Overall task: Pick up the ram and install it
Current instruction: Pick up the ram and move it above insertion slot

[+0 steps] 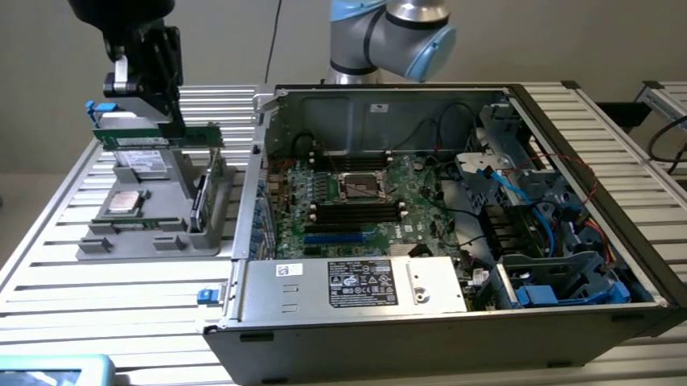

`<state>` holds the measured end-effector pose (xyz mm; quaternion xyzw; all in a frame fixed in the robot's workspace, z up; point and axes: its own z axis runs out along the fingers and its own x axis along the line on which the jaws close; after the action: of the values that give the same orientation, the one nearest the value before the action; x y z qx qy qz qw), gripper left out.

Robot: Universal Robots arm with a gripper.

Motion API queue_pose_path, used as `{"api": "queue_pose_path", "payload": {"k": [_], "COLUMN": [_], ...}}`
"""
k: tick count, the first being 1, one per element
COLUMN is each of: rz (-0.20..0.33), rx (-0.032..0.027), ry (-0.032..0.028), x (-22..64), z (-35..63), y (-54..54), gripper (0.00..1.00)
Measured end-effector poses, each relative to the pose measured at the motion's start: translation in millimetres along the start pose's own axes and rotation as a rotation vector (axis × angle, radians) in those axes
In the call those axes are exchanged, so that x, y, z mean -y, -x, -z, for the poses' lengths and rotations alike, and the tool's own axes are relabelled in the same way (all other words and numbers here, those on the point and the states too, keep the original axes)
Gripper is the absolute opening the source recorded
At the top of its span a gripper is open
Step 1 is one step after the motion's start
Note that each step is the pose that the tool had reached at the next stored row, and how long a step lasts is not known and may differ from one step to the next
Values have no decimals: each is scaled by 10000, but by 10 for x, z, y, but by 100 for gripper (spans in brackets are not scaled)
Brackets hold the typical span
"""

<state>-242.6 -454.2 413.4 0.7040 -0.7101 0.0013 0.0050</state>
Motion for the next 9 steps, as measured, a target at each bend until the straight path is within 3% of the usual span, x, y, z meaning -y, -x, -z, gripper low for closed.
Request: {"api": "queue_pose_path", "payload": {"k": [9], "rz": [-1], "rx": [1], "ry": [-1], "x": [407], "z": [32], "y": [1], "gripper": [13]}}
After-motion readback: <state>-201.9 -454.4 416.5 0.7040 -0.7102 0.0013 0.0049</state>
